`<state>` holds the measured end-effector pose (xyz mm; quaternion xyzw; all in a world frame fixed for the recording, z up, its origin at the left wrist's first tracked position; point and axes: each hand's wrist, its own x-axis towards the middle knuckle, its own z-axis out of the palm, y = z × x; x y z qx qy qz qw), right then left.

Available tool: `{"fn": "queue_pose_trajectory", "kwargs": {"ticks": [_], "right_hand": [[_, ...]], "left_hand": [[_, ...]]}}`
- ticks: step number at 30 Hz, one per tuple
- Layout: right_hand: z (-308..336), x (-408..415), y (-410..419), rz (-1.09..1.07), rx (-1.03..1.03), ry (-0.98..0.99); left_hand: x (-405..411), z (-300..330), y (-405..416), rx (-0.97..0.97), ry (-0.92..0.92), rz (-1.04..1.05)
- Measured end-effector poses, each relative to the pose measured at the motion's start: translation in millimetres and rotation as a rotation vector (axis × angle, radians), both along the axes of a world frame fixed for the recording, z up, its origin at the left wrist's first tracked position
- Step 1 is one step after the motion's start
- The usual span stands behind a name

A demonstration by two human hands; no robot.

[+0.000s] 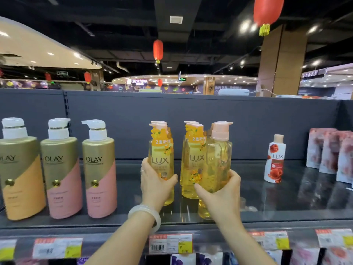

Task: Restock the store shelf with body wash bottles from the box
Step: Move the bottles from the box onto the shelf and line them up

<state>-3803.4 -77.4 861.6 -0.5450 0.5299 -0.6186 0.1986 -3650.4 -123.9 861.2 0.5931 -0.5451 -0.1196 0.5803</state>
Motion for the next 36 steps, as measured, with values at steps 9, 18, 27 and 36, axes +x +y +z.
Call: {"fn": "queue_pose_trajectory", "kwargs": {"ticks": [9, 18, 27, 36], "right_hand": [[-9.6, 5.6, -6.7, 0.037, 0.010, 0.012], [-4.4, 8.8, -5.6, 0.104, 0.036, 0.041], [1.9, 2.3, -22.9, 0.473, 0.007, -0.228], [-14.9, -12.8, -34.4, 0.735, 0.158, -0.317]], "left_hand": [[1.1, -4.5, -8.9, 0.037, -0.070, 0.032], [-1.6, 2.0, 11.7, -0.046, -0.078, 0.123], [2.3, -4.3, 42.3, -0.115, -0.125, -0.291], [0.8, -17.3, 46.7, 0.139, -0.283, -0.426]]}}
